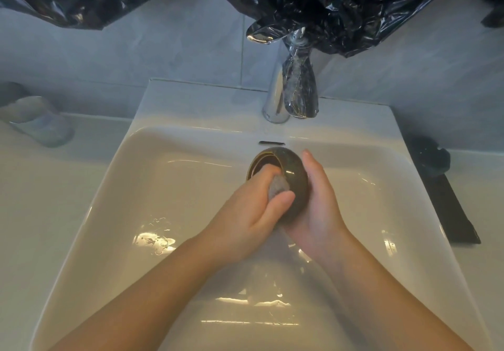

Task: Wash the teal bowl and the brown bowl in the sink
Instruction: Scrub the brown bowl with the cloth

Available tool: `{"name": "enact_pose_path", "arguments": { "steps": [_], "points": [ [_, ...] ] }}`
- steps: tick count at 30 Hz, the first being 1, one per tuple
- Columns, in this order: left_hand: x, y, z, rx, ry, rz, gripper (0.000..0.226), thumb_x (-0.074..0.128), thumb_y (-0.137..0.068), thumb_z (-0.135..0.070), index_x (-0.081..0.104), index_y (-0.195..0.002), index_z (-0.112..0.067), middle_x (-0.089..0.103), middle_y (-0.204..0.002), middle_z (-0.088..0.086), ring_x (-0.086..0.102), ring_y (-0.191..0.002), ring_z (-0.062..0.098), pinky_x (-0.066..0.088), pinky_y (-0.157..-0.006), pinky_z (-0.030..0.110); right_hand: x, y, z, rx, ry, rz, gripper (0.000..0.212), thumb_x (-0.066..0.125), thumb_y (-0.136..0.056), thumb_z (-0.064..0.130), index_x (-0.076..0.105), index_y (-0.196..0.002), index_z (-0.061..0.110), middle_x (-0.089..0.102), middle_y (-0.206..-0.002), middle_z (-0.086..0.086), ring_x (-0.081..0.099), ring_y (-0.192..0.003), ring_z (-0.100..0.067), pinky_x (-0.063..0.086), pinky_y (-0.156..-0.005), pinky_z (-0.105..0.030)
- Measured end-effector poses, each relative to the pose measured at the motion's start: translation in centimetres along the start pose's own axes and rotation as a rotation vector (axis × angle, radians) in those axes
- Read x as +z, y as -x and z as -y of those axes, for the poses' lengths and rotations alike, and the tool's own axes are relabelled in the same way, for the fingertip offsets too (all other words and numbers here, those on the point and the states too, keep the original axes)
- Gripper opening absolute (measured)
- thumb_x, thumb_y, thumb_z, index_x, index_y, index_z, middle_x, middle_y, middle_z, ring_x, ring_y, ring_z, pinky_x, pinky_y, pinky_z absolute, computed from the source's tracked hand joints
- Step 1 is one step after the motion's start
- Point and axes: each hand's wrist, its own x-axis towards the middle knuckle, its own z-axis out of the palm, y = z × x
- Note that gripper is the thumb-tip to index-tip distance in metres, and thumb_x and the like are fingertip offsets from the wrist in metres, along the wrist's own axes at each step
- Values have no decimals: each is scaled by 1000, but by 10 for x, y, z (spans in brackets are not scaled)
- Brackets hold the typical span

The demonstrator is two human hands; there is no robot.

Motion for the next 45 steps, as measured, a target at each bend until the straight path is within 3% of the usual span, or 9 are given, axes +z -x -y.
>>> {"name": "enact_pose_path", "arguments": {
  "steps": [3, 9, 16, 19, 23, 29, 33, 40, 45],
  "points": [
    [8, 0, -2, 22, -38, -16, 46, 31, -90, -50, 49, -108, -11, 55, -92, -3, 53, -82, 14, 45, -71, 35, 1, -3, -6, -81, 41, -88, 45, 51, -86, 51, 71, -101, 13, 73, -89, -6, 67, -93, -23, 53, -79, -34],
    [11, -5, -15, -294, 650, -120, 46, 37, -91, -41, 55, -109, -2, 60, -94, 7, 62, -86, 14, 54, -79, 31, -5, -5, -22, -716, 545, -19, 53, 55, -82, 60, 45, -128, 33, 60, -116, 14, 60, -106, -5, 48, -88, -19],
    [2, -2, 3, -28, 33, -15, 44, 35, -89, -48, 50, -107, -11, 59, -92, 0, 56, -84, 18, 48, -77, 42, 1, -1, -3, -96, 60, 29, 63, 48, -80, 60, 66, -118, 14, 75, -98, -4, 69, -99, -18, 54, -79, -30],
    [8, 0, 5, -22, 9, -16, 40, 34, -90, -49, 49, -103, -14, 56, -87, -6, 54, -78, 13, 46, -68, 35, -1, -5, -6, -68, 95, -55, 62, 56, -76, 56, 67, -120, 13, 74, -99, -7, 69, -100, -22, 55, -82, -34],
    [14, -5, -10, -275, 470, -139, 42, 34, -94, -46, 53, -101, -10, 58, -87, 1, 57, -80, 14, 49, -74, 42, -4, -5, -20, -534, 474, -84, 40, 46, -86, 48, 57, -122, 35, 65, -119, 1, 61, -113, -17, 49, -98, -34],
    [-1, -12, -19, -687, 1092, -216, 56, 29, -100, -48, 65, -117, -7, 70, -109, 16, 67, -103, 26, 52, -88, 38, -16, -11, -21, -904, 949, 19, 50, 48, -91, 48, 48, -134, 22, 52, -132, -10, 52, -126, -22, 43, -104, -32],
    [-3, -12, -20, -770, 1134, -222, 57, 32, -100, -47, 64, -117, -4, 71, -110, 16, 68, -103, 27, 52, -88, 38, -10, -6, -21, -710, 591, 5, 43, 46, -84, 38, 52, -126, 31, 62, -121, 3, 60, -114, -13, 48, -92, -23],
    [-23, -11, -12, -633, 1092, -450, 49, 28, -100, -35, 61, -121, -5, 69, -114, 15, 69, -98, 26, 53, -74, 35, -17, -4, -6, -233, -85, -240, 34, 51, -89, 47, 70, -108, 25, 74, -97, -2, 66, -101, -25, 48, -96, -48],
    [-22, -9, -13, -395, 969, -425, 37, 38, -96, -22, 55, -126, -9, 64, -122, 19, 61, -113, 31, 48, -97, 45, -14, -3, -8, -102, -227, -229, 47, 46, -91, 51, 78, -77, 19, 75, -89, -8, 71, -85, -25, 52, -83, -41]
  ]
}}
